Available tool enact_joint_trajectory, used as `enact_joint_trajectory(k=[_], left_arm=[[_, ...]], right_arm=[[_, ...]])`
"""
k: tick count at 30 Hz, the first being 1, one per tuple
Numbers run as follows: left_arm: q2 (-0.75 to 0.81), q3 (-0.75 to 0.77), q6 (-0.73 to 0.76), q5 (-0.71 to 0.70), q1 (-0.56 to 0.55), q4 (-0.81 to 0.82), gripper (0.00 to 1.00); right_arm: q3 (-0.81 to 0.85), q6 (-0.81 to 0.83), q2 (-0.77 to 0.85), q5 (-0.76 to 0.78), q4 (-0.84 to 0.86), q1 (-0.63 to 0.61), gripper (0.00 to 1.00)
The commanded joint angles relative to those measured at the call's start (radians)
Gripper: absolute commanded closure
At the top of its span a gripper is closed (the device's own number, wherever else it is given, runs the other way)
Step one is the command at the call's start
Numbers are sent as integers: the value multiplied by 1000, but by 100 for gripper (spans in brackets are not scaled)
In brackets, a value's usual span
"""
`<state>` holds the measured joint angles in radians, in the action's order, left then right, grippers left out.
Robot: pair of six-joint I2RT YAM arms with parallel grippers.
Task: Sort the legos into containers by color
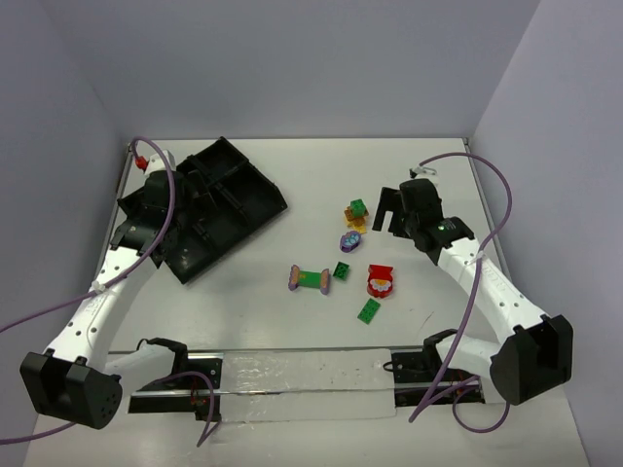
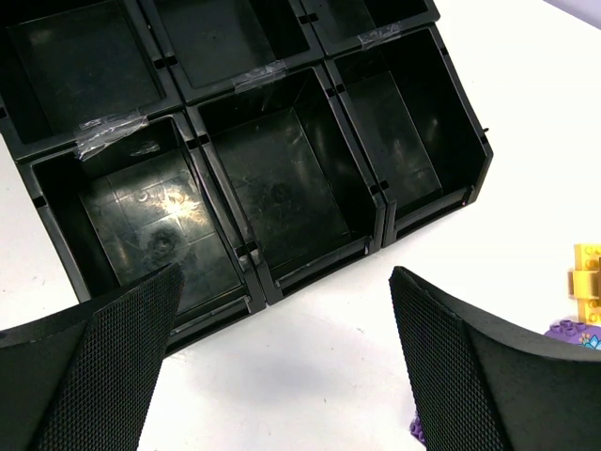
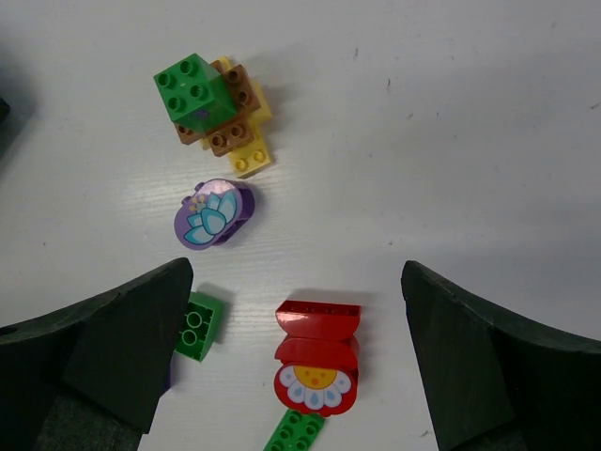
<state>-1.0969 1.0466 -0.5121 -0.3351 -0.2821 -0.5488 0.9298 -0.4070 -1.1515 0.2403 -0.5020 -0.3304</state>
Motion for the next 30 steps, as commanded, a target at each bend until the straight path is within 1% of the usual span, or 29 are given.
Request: enact_joint_trajectory(k=[1, 7, 11, 17, 21, 26, 30], left_arm=[[-5, 21, 9, 2, -9, 23, 1], [0, 20, 17, 12, -14, 23, 1], [-3, 20, 14, 13, -15, 21, 1], [-12, 34, 15, 5, -24, -2, 1], [-7, 38, 17, 7, -27, -10, 1], [-8, 38, 15, 13, -29, -16, 1], [-7, 41, 20, 14, -31, -24, 1]], right_arm=[[20, -6, 48, 14, 34, -10, 0], [40, 66, 27, -33, 34, -30, 0], [96, 126, -33, -25, 30, -64, 2], [206, 173, -231, 5, 31, -88, 5], [276, 188, -354, 21, 52, -90, 10], [334, 206, -458, 18, 74, -88, 21], [387, 224, -538, 31, 85, -88, 25]])
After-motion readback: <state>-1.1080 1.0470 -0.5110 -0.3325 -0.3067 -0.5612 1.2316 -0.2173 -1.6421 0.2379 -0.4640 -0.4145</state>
